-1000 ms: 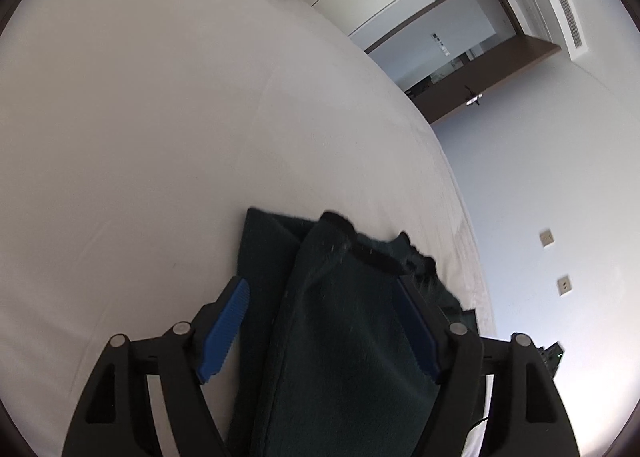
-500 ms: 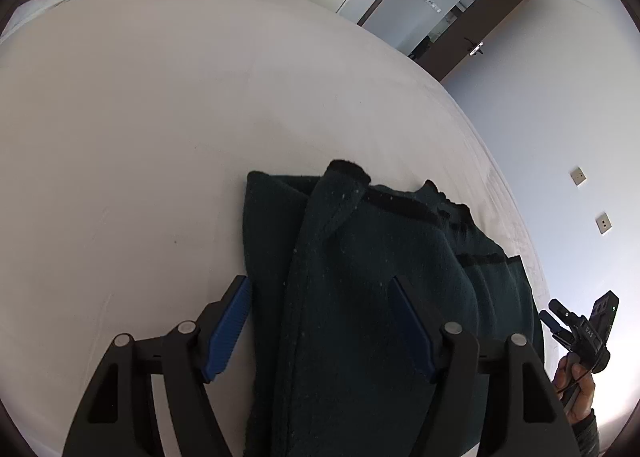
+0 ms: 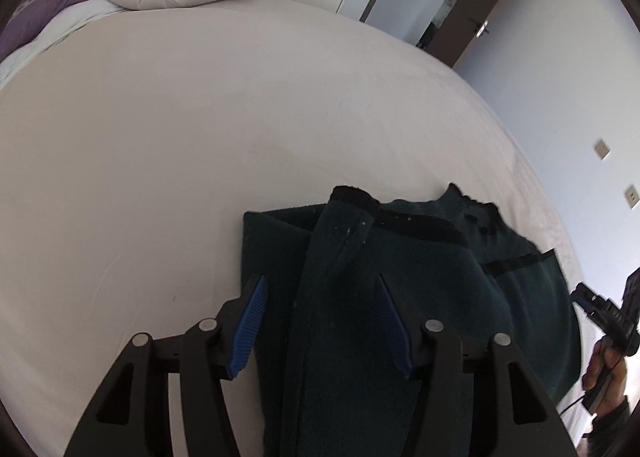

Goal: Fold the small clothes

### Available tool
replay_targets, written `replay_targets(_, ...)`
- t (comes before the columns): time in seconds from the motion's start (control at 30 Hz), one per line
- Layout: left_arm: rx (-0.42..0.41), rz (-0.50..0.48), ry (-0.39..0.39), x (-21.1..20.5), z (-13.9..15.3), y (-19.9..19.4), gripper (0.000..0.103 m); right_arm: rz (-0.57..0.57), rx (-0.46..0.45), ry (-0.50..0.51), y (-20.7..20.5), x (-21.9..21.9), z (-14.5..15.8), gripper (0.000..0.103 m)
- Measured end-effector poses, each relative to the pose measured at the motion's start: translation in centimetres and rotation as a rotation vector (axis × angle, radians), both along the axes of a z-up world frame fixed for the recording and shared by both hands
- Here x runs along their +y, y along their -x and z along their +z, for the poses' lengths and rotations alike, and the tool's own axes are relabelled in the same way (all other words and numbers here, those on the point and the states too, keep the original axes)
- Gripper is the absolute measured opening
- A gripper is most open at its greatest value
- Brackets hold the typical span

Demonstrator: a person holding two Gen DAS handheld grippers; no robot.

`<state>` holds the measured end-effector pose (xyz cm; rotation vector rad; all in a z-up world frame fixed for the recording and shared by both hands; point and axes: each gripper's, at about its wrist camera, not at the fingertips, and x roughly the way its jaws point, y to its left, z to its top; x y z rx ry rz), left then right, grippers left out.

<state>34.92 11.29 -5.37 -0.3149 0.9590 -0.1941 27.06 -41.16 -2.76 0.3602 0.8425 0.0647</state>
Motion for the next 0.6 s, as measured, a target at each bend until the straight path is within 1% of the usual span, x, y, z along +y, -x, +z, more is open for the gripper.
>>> replay_targets(0.03, 0.002, 0.000, -0.019, -0.3, -0.1, -0.5, 0.058, -0.002, 0.021, 0.005, -0.6, 0.2, -0.4, 0.062)
replay_targets(0.07, 0.000, -0.005, -0.037, -0.7, -0.1, -0.9, 0.058, -0.002, 0.047, 0.012, -1.2, 0.4, -0.8, 0.055)
replay_targets(0.1, 0.000, -0.011, -0.062, -1.1, -0.2, -1.1, 0.058, 0.001, 0.077, 0.023, -1.8, 0.5, -1.3, 0.039)
replay_targets(0.13, -0.001, -0.018, -0.090, -1.5, -0.2, -1.2, 0.057, -0.002, 0.088, 0.039, -2.0, 0.7, -1.6, 0.030)
replay_targets(0.17, 0.001, -0.027, -0.114, -1.8, -0.4, -1.4, 0.054, -0.004, 0.079, 0.050, -2.0, 0.8, -1.5, 0.029)
replay_targets(0.2, 0.002, -0.028, -0.120, -1.9, -0.5, -1.3, 0.044, -0.001, 0.076, 0.055, -1.9, 0.9, -1.5, 0.020)
replay_targets(0.23, 0.005, -0.018, -0.114, -1.7, -0.7, -1.3, 0.032, -0.003, 0.076, 0.058, -1.8, 0.8, -1.5, 0.015)
replay_targets(0.27, 0.009, -0.001, -0.099, -1.2, -0.9, -1.3, 0.028, -0.014, 0.073, 0.050, -1.5, 0.6, -1.4, 0.015)
replay_targets(0.3, 0.011, 0.019, -0.079, -0.6, -1.0, -1.2, 0.019, -0.026, 0.071, 0.037, -1.2, 0.4, -1.4, 0.011)
replay_targets(0.33, 0.014, 0.036, -0.056, 0.0, -1.2, -1.1, 0.013, -0.038, 0.068, 0.028, -0.9, 0.2, -1.4, 0.006)
replay_targets(0.37, 0.016, 0.050, -0.032, 0.6, -1.4, -0.9, 0.012, -0.052, 0.062, 0.015, -0.6, -0.2, -1.3, 0.006)
replay_targets(0.4, 0.016, 0.057, -0.022, 0.8, -1.4, -0.8, 0.009, -0.065, 0.056, -0.006, -0.2, -0.5, -1.2, 0.006)
replay_targets(0.47, 0.007, 0.077, -0.009, 1.4, -1.3, -0.2, 0.008, -0.084, 0.050, -0.053, 0.5, -1.3, -1.3, 0.006)
replay_targets(0.53, 0.001, 0.107, 0.014, 2.1, -1.4, 0.3, 0.007, -0.096, 0.054, -0.047, 1.0, -1.7, -1.4, 0.006)
replay_targets(0.6, 0.000, 0.140, 0.047, 2.8, -1.6, 0.8, 0.008, -0.104, 0.069, -0.070, 1.2, -2.1, -2.0, 0.006)
